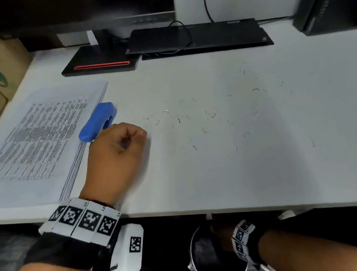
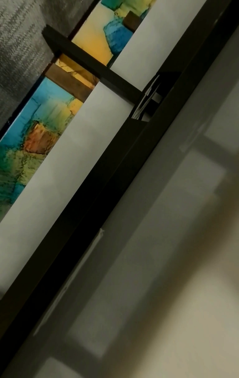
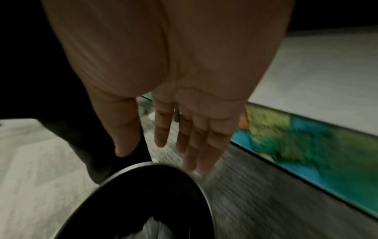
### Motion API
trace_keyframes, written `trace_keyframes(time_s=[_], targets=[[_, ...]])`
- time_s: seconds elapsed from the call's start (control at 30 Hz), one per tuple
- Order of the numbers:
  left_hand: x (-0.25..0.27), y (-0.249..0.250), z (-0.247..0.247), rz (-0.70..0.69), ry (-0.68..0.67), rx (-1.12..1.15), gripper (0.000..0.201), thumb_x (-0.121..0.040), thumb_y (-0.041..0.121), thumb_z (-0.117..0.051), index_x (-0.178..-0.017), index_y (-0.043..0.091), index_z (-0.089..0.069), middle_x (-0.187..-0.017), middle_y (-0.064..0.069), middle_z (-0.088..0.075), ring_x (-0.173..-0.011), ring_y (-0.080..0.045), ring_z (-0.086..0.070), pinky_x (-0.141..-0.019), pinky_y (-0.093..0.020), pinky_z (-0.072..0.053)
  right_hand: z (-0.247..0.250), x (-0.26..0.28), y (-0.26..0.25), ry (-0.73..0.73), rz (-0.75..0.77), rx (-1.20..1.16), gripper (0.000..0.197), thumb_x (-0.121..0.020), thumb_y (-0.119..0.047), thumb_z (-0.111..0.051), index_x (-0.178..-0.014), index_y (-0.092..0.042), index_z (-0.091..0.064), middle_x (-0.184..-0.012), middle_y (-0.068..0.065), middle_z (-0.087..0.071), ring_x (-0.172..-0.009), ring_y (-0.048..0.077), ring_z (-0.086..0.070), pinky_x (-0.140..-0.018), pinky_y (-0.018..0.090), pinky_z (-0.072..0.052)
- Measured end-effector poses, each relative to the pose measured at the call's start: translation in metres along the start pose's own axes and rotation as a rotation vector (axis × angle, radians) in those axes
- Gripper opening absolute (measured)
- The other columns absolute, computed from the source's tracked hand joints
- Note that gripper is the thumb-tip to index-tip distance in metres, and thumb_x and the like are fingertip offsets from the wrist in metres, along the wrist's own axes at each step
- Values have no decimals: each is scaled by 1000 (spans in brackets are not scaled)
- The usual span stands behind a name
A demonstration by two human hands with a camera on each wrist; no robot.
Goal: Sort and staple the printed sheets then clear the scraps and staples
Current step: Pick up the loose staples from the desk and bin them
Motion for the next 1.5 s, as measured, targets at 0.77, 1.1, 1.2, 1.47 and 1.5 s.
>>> trace_keyframes(time_s=[0.77,1.1,1.2,1.47,1.5], targets=[[-12,18,-16,116,-628,-813,105,-86,84,-17,-160,16,14,-167,-12,18,-154,-27,18,-125,-47,7,194,278,130,5,-784,-308,117,-70,-95,-28,-154,-13,-20,-163,11,-15,-147,23,-28,-117,39,-28],[6,72,-24,1,-965,-696,95,-96,70,-33,-161,12,6,-169,-4,9,-156,-20,-2,-127,-37,-10,217,231,65,134,-400,-449,122,-75,-90,-35,-157,-12,11,-163,5,25,-153,16,10,-124,35,-10],[-10,89,-10,-27,-920,-809,56,-101,49,-44,-143,12,-40,-146,-8,-48,-127,-23,-55,-107,-38,-44,231,230,57,290,-335,-549,109,-83,-80,-43,-159,-22,9,-162,-13,22,-150,4,10,-123,27,-6],[-55,91,-27,6,-845,-979,75,-100,14,-42,-162,26,-2,-168,-7,-16,-146,-27,-37,-113,-35,-40,239,238,44,349,-287,-612,94,-87,-72,-47,-160,-29,-6,-165,-19,-4,-150,1,-10,-120,22,-11],[-55,91,-32,-42,-856,-982,74,-99,14,-40,-162,31,-5,-168,-6,-16,-146,-30,-37,-112,-37,-41,239,240,45,351,-283,-602,93,-87,-72,-47,-160,-30,-7,-165,-19,-4,-150,1,-10,-120,22,-11]])
Point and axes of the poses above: each hand's wrist, its own x-axis away from the middle knuckle, its own z-axis out of the back of the hand, y = z × x, the point moved 2 cm from there along -x, towards the middle knuckle
